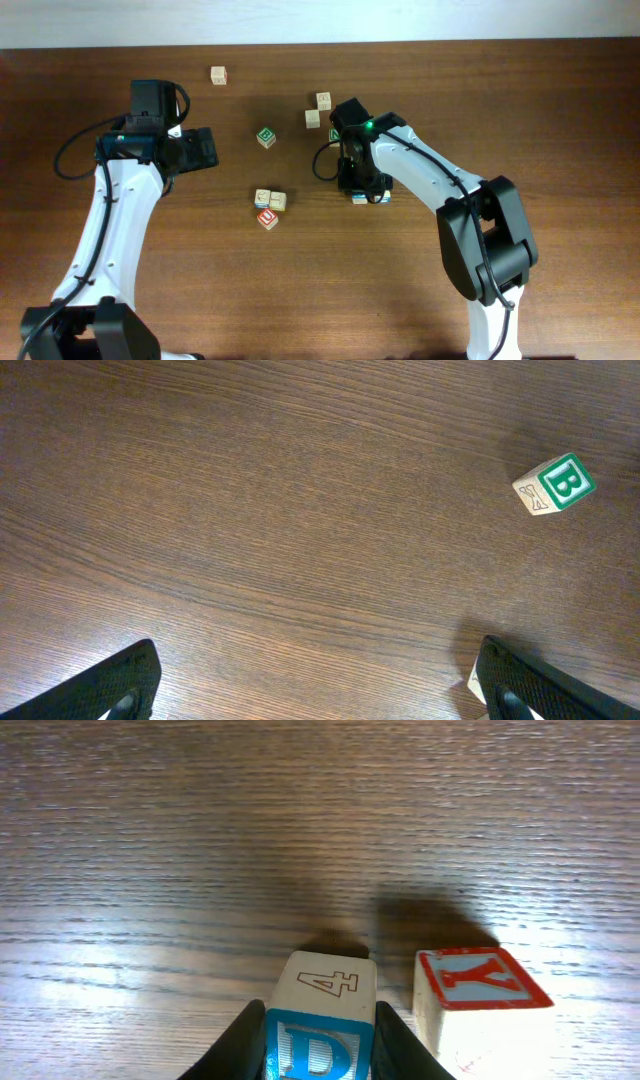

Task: Rotate 5 blocks

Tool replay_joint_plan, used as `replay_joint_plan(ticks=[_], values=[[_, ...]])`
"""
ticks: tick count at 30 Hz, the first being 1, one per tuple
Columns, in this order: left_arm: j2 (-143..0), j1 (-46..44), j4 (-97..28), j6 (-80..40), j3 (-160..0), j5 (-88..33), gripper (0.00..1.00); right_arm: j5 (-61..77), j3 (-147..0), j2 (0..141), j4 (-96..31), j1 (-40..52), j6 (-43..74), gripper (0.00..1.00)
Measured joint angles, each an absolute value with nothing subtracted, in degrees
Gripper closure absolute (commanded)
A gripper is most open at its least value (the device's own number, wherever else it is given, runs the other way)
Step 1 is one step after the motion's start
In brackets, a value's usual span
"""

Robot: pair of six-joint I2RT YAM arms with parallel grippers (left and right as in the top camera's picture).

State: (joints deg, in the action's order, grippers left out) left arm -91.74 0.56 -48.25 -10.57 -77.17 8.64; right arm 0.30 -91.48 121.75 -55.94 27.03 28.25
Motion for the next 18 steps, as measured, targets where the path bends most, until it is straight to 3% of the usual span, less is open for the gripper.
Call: replay_joint_plan(ticks=[6,8,18], values=[[-91.7,0.6,-48.2,-10.6,-77.2,8.6,0.01,-0.3,-91.5,121.8,-56.3,27.0,28.3,0.72],[-91.7,0.6,-48.2,-10.6,-77.2,8.6,0.01,-0.7,-91.5,121.8,-56.4,27.0,28.2,0.64],[-91.7,0.6,-48.2,-10.6,-77.2,8.6,0.01,-2.5,-95.2,122.1,-60.9,27.0,27.9,0.63]])
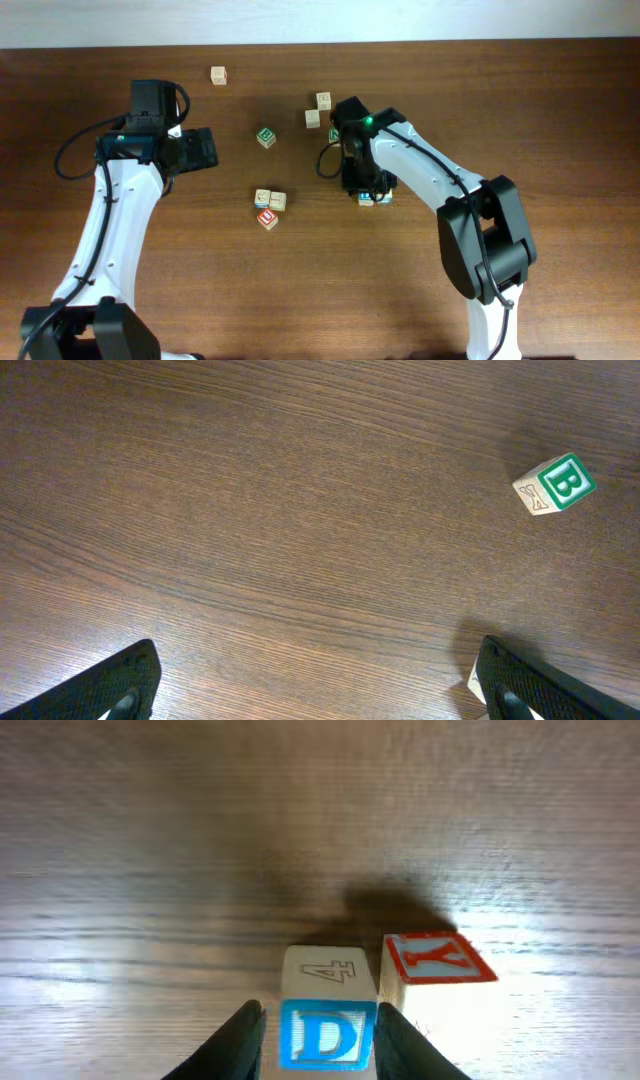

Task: Rotate 5 blocks

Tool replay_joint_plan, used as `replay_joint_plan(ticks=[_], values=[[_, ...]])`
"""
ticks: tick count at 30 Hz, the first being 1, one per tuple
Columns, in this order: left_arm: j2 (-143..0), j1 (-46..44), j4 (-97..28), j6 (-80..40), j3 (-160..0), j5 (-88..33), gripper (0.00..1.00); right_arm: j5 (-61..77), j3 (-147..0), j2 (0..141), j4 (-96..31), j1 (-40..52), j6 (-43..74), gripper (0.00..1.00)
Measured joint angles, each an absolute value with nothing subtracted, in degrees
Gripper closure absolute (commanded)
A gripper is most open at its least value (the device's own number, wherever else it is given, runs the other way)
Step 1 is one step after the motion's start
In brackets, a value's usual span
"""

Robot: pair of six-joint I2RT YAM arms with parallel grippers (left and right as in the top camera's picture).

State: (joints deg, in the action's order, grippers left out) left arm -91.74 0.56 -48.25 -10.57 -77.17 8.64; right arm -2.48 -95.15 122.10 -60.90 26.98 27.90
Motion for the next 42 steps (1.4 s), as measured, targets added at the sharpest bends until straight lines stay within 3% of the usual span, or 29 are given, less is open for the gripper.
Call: replay_joint_plan(ticks=[7,19,42], values=[[-91.7,0.6,-48.2,-10.6,-77.2,8.6,0.01,-1.9,-101.8,122.1,-63.5,27.0,26.7,0.63],[-91.7,0.6,-48.2,-10.6,-77.2,8.6,0.01,11.7,-102.0,123.3,-47.2,35.2,30.3,0.57],[-91.7,0.6,-48.2,-10.6,-77.2,8.6,0.01,10.0,-102.2,129.4,-47.2,40.7,35.6,0.57]])
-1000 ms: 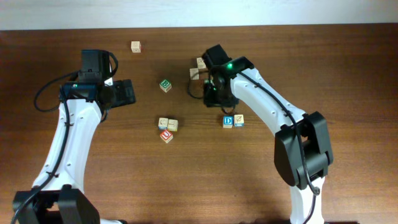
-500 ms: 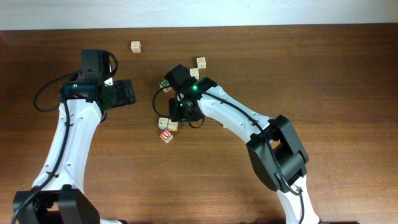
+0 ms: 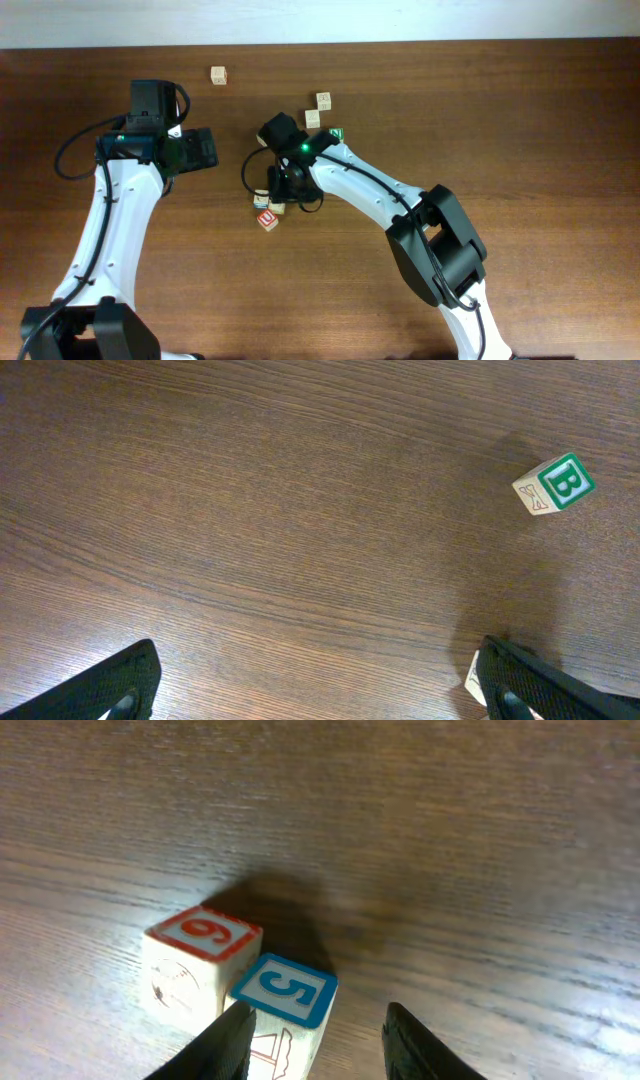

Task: Rotate 5 blocks

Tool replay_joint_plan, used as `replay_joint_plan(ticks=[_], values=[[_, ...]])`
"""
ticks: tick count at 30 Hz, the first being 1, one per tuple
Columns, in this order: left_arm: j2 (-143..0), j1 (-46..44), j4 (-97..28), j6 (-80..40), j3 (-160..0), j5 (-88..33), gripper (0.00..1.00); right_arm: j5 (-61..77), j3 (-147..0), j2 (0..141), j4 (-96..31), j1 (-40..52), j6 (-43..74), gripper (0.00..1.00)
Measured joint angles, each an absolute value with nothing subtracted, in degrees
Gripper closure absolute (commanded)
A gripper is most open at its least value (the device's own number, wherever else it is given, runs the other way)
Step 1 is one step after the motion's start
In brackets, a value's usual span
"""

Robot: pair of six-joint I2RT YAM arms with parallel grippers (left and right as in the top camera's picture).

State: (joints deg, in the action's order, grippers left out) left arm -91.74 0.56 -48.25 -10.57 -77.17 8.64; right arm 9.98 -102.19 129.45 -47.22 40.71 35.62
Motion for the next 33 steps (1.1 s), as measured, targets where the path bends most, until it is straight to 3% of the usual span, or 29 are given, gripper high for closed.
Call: replay_joint_plan(ticks=[33], values=[[-91.7,0.6,-48.2,-10.6,-77.2,8.6,0.01,-4.5,-107.5,129.8,-70.8,28.8,19.2,0.57]])
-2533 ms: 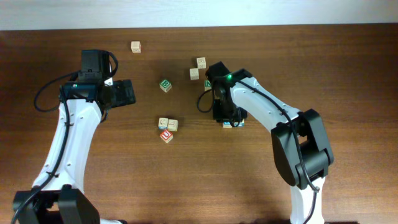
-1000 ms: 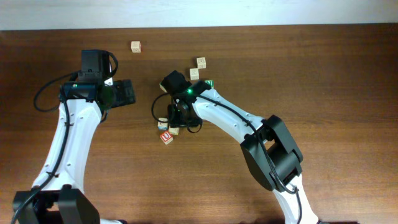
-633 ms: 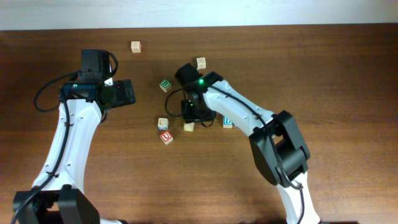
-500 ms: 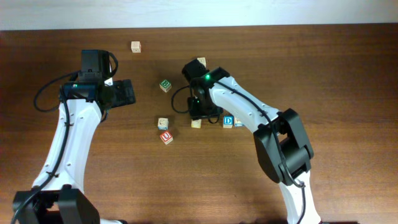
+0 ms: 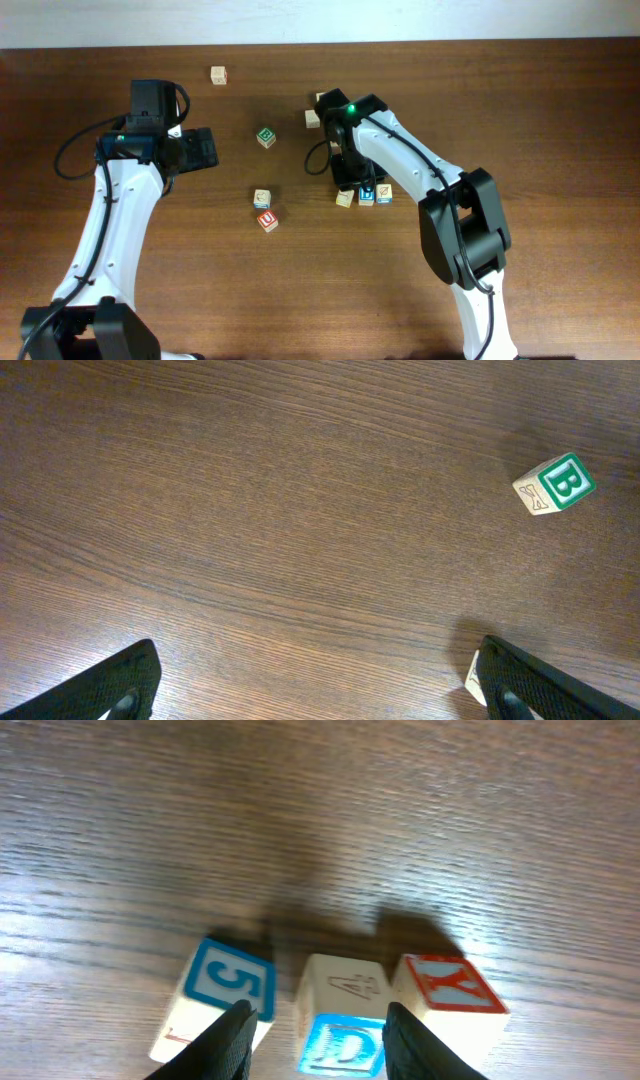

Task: Rotate 5 blocks

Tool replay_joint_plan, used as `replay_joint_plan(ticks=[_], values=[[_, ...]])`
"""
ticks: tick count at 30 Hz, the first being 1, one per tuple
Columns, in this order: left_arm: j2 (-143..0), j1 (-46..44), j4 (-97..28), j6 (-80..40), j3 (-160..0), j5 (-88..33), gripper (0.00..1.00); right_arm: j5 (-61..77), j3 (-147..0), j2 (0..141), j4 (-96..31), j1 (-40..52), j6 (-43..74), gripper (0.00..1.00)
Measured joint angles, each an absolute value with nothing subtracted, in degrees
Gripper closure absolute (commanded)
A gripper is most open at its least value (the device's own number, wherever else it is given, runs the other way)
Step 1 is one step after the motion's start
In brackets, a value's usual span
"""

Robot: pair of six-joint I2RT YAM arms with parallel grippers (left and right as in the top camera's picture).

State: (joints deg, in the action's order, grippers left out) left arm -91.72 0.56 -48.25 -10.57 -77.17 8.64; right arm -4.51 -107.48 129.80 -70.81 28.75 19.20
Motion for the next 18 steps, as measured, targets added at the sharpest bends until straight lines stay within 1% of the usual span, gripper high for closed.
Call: replay_joint_plan(ticks=[4,8,9,13,18], values=[[-91.7,0.6,-48.2,-10.6,-77.2,8.6,0.01,-3.7,-111.5,130.1,-73.2,28.7,18.7,0.59],[-91.7,0.6,-48.2,-10.6,-77.2,8.6,0.01,4.6,-113.4,130.1,-70.7,28.8,17.5,0.78],[-91.7,0.6,-48.2,-10.6,-77.2,8.6,0.01,6.2,-113.4,130.1,-69.9,28.9,17.9,0.81],[-91.7,0.6,-48.2,-10.6,-77.2,8.6,0.01,8.8,-113.2,130.1,-66.7,30.2,20.4,0.84],[-91.7,0.6,-48.2,-10.6,-77.2,8.6,0.01,9.1,-108.9,130.1,-64.2,33.0,23.0,0.85]])
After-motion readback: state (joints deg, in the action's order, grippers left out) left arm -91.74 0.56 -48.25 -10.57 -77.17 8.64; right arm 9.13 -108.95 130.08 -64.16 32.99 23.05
